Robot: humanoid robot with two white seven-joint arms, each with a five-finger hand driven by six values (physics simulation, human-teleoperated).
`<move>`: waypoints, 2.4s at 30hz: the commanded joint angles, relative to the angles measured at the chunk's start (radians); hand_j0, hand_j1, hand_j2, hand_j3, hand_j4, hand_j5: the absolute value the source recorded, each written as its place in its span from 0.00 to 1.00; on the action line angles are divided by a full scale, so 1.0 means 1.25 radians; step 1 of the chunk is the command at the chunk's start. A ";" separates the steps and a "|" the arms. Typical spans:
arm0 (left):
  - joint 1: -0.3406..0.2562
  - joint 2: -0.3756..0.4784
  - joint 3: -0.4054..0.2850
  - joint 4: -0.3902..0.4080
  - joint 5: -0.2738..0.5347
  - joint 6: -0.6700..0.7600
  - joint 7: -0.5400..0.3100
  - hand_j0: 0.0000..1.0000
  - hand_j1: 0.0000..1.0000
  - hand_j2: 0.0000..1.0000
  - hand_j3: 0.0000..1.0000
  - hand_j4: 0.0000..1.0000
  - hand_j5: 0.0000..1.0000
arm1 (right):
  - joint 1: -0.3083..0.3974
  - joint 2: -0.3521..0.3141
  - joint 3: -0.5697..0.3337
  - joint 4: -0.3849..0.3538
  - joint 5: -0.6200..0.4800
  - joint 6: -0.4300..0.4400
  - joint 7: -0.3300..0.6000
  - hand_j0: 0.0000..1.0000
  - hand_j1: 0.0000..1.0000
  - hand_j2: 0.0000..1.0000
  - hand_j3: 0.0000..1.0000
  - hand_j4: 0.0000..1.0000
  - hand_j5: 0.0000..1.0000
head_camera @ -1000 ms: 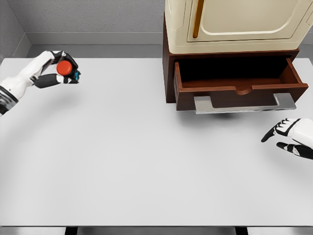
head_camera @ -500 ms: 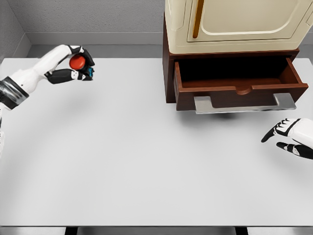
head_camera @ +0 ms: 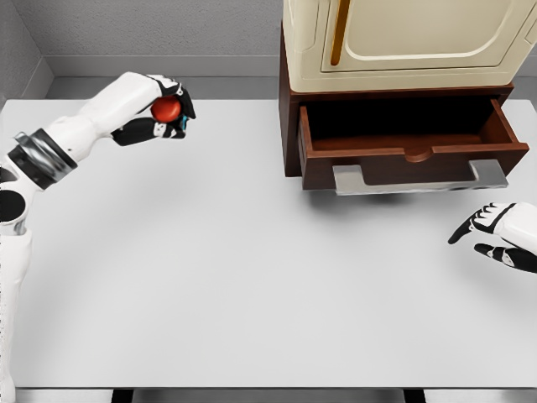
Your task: Put the switch into the drawer with left arm, and close the drawer with right arm
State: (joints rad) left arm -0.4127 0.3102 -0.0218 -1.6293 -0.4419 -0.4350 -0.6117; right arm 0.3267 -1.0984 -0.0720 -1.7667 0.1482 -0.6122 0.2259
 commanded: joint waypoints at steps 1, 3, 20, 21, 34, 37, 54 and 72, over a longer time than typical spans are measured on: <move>0.002 -0.027 -0.001 -0.040 -0.053 0.002 0.001 0.33 0.33 0.33 0.33 0.33 0.33 | 0.000 -0.001 0.000 0.000 -0.006 0.001 0.000 0.57 0.57 0.57 0.57 0.57 0.57; 0.006 -0.046 -0.001 -0.060 -0.094 0.001 0.001 0.33 0.33 0.33 0.33 0.33 0.33 | 0.000 -0.001 0.000 0.000 -0.006 0.001 0.000 0.57 0.57 0.57 0.57 0.57 0.57; 0.000 -0.143 -0.077 -0.137 -0.299 0.001 0.001 0.32 0.32 0.32 0.32 0.32 0.32 | 0.000 0.000 0.000 0.000 -0.006 0.001 0.000 0.57 0.57 0.57 0.57 0.57 0.57; -0.002 -0.146 -0.080 -0.137 -0.310 -0.001 0.001 0.32 0.32 0.32 0.32 0.32 0.32 | 0.000 0.000 0.000 0.000 -0.006 0.001 0.000 0.57 0.57 0.57 0.57 0.57 0.57; -0.069 -0.187 -0.184 -0.137 -0.456 -0.001 0.001 0.30 0.30 0.30 0.30 0.30 0.30 | 0.000 0.000 0.000 0.000 -0.007 0.001 0.000 0.57 0.57 0.57 0.57 0.57 0.57; -0.080 -0.225 -0.207 -0.137 -0.514 0.001 0.001 0.30 0.30 0.30 0.30 0.30 0.30 | 0.000 -0.001 -0.001 0.000 -0.007 0.001 0.000 0.57 0.57 0.57 0.57 0.57 0.57; -0.139 -0.248 -0.326 -0.123 -0.697 0.001 0.001 0.30 0.30 0.30 0.30 0.30 0.30 | 0.000 -0.001 -0.001 0.000 -0.007 0.001 -0.002 0.57 0.57 0.57 0.57 0.57 0.57; -0.198 -0.248 -0.416 -0.085 -0.763 0.003 0.001 0.30 0.30 0.30 0.30 0.30 0.30 | 0.000 -0.001 -0.001 0.000 -0.007 0.001 -0.002 0.57 0.57 0.57 0.57 0.57 0.57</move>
State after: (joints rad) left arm -0.6596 -0.0001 -0.5264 -1.7371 -1.3898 -0.4330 -0.6123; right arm 0.3267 -1.0983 -0.0735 -1.7666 0.1467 -0.6122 0.2243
